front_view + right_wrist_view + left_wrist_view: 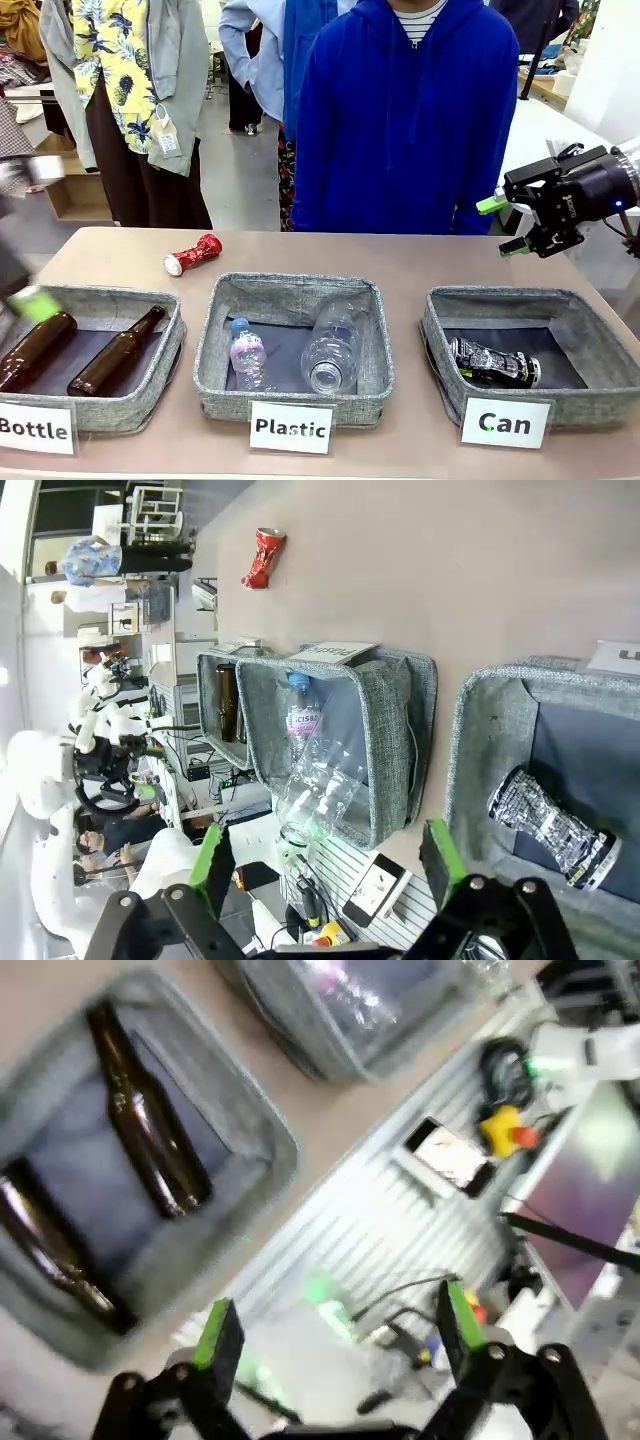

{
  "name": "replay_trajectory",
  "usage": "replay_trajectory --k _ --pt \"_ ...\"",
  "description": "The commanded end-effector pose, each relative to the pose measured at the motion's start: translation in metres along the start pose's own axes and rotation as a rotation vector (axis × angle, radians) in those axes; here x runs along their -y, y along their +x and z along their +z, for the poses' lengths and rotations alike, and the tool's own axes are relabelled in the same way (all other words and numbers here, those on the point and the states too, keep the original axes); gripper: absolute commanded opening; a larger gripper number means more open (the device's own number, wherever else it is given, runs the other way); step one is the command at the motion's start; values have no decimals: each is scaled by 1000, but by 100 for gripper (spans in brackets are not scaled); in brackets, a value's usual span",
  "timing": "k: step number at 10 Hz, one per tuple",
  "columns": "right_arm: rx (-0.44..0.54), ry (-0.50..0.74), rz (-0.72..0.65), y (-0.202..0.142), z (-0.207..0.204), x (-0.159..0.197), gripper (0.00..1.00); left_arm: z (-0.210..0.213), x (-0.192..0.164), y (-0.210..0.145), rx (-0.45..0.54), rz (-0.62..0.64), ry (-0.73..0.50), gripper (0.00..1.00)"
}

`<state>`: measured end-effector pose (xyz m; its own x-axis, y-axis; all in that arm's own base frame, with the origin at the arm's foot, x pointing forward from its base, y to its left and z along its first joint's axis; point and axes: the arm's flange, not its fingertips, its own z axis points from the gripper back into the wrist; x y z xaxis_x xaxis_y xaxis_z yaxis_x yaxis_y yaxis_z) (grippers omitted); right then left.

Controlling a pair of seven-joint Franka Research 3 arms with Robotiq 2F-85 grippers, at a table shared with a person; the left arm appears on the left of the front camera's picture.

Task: Sort the can waste into the basket.
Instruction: Pick up the can waste from the table and place it in the right Fabric basket.

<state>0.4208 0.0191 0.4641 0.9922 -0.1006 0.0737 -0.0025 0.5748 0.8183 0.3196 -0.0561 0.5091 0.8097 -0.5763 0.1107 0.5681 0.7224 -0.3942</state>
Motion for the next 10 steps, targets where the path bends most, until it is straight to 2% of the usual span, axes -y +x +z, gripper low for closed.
replay_trajectory --k 1,2,5,6,7,10 --pt "-5 7 24 1 4 0 100 7 -38 97 -206 -44 149 100" --pt "-5 7 24 1 4 0 100 2 -41 129 -155 -69 207 100" --pt "-5 7 24 1 4 0 100 -14 -50 168 106 -127 257 100" --pt "-5 7 24 1 4 0 100 -14 -55 172 135 -65 240 100" --pt "-5 7 24 1 4 0 100 -14 -55 177 8 -100 262 100" --pt "-5 7 24 1 4 0 100 -14 -55 177 8 -100 262 100"
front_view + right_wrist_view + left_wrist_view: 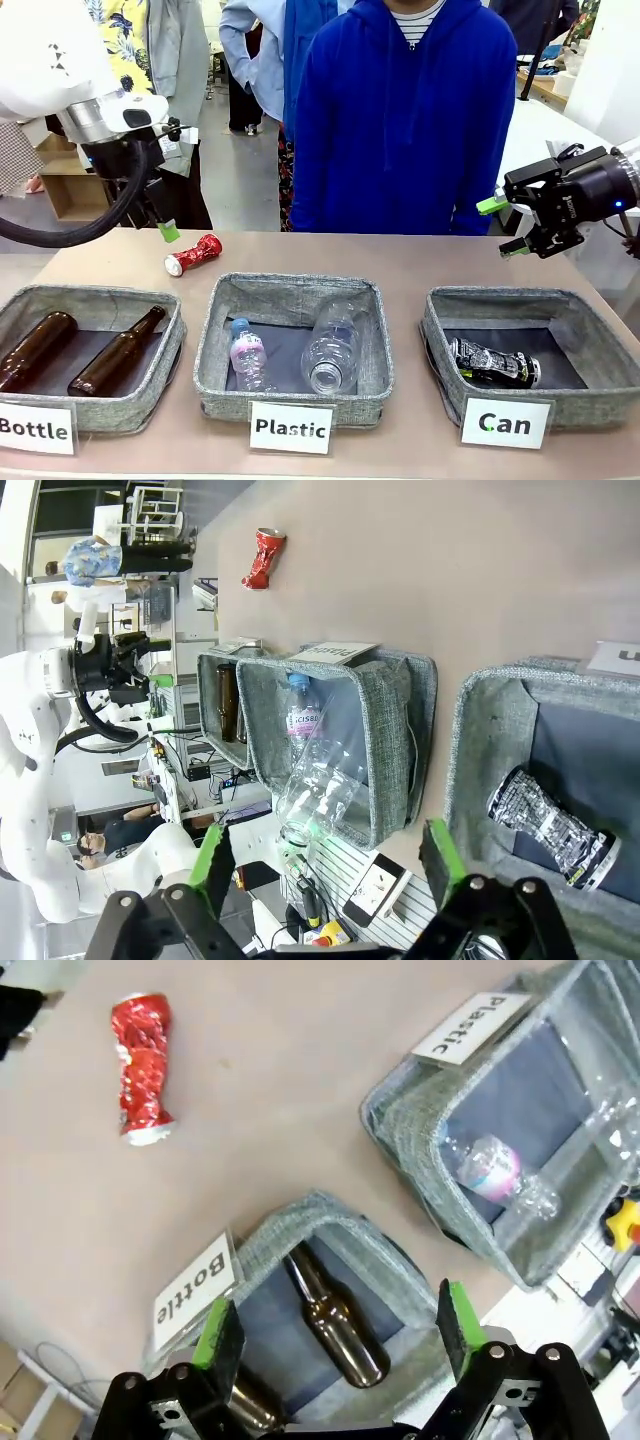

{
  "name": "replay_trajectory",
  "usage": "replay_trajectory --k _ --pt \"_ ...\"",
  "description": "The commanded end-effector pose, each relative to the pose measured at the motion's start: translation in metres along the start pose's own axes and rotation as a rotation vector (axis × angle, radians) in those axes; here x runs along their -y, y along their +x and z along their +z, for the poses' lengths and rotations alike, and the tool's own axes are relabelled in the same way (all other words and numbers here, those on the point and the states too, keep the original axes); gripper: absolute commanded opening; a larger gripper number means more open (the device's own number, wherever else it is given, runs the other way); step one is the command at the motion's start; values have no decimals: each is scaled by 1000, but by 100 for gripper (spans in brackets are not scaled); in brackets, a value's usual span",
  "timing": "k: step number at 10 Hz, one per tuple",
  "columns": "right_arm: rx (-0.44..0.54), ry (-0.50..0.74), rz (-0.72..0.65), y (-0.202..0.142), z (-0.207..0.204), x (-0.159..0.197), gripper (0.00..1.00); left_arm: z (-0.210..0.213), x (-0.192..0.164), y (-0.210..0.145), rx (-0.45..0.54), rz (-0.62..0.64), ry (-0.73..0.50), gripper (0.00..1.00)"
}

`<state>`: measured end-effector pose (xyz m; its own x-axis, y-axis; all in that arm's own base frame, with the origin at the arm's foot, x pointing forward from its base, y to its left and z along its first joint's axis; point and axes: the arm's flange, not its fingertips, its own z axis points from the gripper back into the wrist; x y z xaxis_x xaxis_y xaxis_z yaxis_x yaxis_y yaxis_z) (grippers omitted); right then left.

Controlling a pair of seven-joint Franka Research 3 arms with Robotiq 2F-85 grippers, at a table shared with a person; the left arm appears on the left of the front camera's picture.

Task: Sort the can waste into the basket.
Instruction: Pick up the can waste from the table and place it in the right Fabric basket.

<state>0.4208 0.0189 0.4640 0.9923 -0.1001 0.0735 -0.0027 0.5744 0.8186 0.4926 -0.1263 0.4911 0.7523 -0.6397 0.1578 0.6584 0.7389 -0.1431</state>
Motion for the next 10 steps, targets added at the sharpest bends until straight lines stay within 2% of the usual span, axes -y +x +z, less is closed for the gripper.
replay_trajectory --k 1,2,3,4,8,10 --pt "-5 6 24 1 4 0 100 1 -2 1 15 5 5 100" --pt "-5 6 24 1 4 0 100 -4 -12 12 77 73 26 100" --pt "-5 6 24 1 4 0 100 -15 -19 23 102 63 35 100" --pt "-5 6 24 1 4 0 100 -30 -25 36 104 41 56 100" --pt "-5 6 24 1 4 0 100 -112 -78 99 60 117 211 100" --pt "-5 6 24 1 4 0 100 -149 -111 119 31 119 218 100"
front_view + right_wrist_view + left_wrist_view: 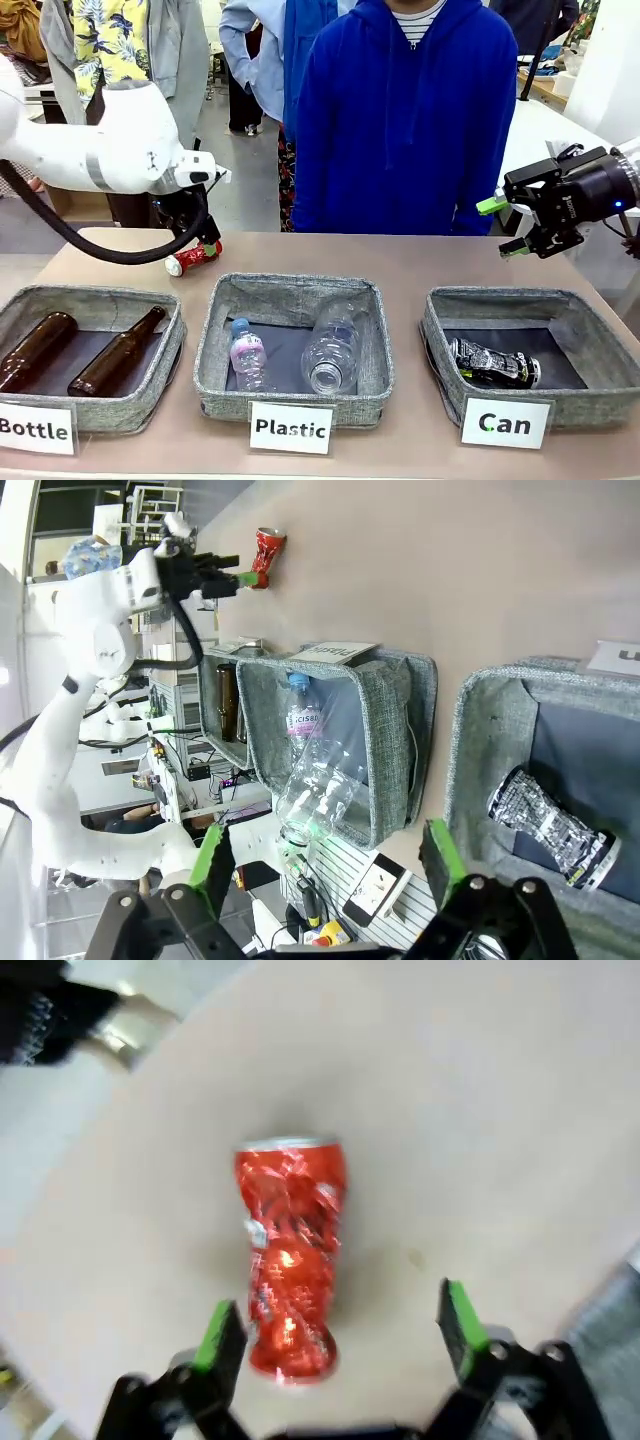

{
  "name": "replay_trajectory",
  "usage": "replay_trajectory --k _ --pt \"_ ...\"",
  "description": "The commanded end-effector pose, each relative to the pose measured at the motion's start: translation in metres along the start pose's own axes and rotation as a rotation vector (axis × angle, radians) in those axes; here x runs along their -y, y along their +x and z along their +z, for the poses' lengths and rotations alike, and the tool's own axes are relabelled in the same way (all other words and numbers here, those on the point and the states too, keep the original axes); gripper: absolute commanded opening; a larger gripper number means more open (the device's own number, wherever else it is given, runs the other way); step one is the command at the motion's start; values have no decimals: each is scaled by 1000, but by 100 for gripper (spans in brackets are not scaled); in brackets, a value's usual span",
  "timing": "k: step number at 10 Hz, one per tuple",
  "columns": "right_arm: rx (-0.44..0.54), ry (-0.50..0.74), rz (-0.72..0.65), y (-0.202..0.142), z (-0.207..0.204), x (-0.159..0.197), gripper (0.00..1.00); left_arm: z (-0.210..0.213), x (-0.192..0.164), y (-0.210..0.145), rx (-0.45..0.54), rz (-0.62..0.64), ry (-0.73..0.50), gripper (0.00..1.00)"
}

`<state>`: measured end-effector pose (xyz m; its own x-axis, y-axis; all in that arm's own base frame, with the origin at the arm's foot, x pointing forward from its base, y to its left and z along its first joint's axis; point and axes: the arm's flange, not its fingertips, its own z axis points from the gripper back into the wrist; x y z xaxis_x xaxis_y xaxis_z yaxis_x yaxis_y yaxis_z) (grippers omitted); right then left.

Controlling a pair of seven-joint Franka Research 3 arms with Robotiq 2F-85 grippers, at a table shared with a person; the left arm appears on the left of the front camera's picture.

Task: Sort the can waste into the basket.
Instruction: Pick up the can waste from the table and place it in the right Fabric basket.

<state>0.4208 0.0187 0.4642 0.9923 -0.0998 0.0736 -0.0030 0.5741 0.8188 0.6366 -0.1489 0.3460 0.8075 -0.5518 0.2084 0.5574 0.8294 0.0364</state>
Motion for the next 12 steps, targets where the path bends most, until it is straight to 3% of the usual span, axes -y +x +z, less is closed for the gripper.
replay_trajectory --k 1,4,8,9,10,11,12 --pt "-5 6 24 1 4 0 100 -16 -19 23 -35 27 23 100" --pt "-5 6 24 1 4 0 100 -52 -42 29 -107 45 25 100" --pt "-5 6 24 1 4 0 100 -58 -45 26 -111 47 8 100" --pt "-5 6 24 1 4 0 100 -59 -46 25 -120 44 -7 46" --pt "-5 6 24 1 4 0 100 -58 -46 23 -123 38 -18 40" --pt "-5 6 24 1 4 0 100 -60 -45 23 -126 31 -23 0" --pt "-5 6 24 1 4 0 100 -62 -46 20 -140 27 -28 0"
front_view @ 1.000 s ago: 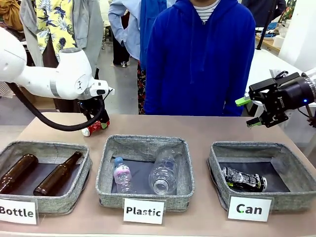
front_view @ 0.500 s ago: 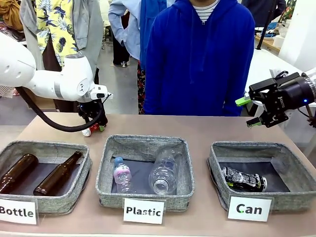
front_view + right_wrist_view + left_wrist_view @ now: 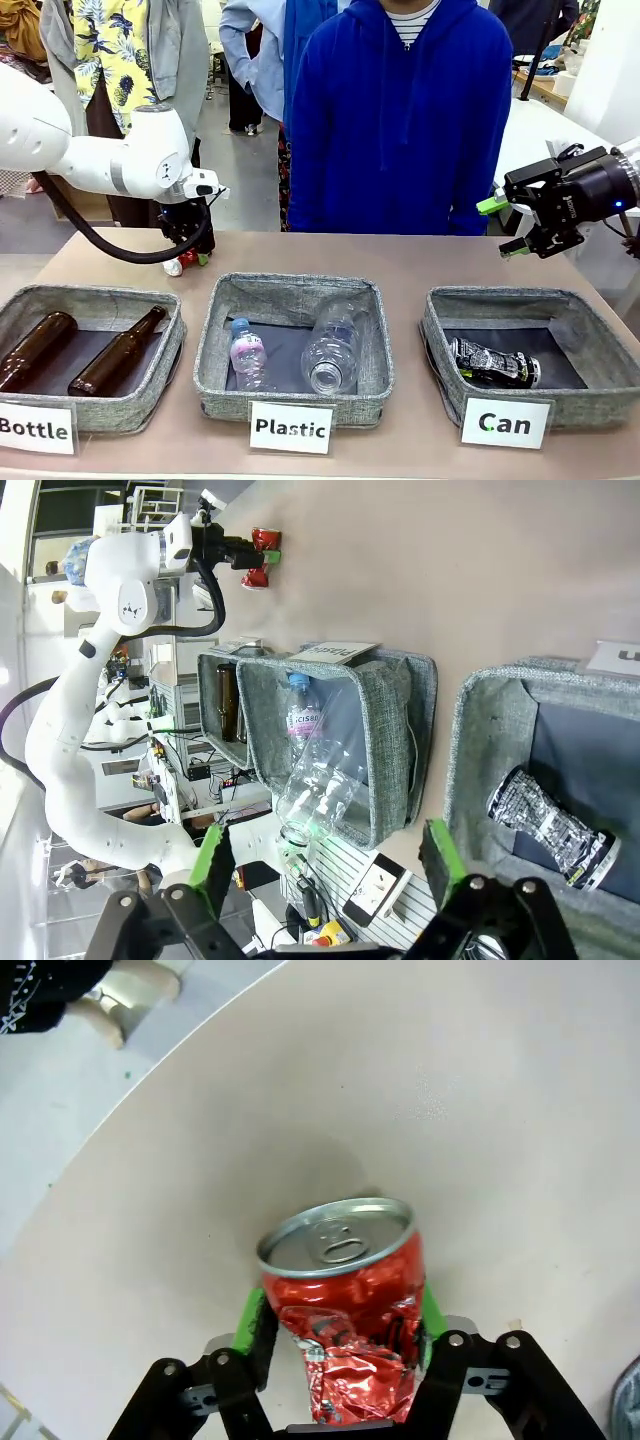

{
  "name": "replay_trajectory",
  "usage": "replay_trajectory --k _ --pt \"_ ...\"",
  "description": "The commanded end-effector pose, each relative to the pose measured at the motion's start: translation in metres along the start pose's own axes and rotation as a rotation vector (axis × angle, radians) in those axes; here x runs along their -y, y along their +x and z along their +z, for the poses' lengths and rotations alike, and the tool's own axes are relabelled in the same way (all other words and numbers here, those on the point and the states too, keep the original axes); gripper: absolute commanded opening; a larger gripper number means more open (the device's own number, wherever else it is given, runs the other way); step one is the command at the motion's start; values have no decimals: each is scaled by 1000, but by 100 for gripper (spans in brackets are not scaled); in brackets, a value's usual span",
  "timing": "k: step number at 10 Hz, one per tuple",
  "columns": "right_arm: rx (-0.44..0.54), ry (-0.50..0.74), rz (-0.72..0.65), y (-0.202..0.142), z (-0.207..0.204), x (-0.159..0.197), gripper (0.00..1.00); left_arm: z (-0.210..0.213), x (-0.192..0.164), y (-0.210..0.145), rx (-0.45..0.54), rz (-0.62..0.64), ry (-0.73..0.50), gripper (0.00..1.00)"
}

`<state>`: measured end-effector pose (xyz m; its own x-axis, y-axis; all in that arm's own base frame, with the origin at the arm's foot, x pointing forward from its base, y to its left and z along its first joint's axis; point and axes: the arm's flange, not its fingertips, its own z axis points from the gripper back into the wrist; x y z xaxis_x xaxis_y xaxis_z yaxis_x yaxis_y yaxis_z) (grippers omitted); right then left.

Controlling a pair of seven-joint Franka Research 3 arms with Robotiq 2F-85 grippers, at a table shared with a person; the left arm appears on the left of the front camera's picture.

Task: Sort the can waste into the basket.
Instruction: Pick up the can waste from the table and place it in the right Fabric basket.

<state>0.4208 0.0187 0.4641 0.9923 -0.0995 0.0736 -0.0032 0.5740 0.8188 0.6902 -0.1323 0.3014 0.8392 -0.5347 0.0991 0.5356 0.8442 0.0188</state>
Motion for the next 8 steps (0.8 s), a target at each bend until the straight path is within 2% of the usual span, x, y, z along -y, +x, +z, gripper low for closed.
replay_trajectory --k 1,2,4,6,8 --pt "-4 6 24 1 4 0 100 -11 -5 -7 -33 -3 -16 0" --pt "-4 6 24 1 4 0 100 -10 -5 -10 -29 -6 -19 15" --pt "-4 6 24 1 4 0 100 -7 -4 -13 -22 -17 -28 0" --pt "-4 6 24 1 4 0 100 -4 -2 -16 -19 -31 -31 0" --pt "-4 6 24 1 4 0 100 28 3 -36 39 -46 -38 0"
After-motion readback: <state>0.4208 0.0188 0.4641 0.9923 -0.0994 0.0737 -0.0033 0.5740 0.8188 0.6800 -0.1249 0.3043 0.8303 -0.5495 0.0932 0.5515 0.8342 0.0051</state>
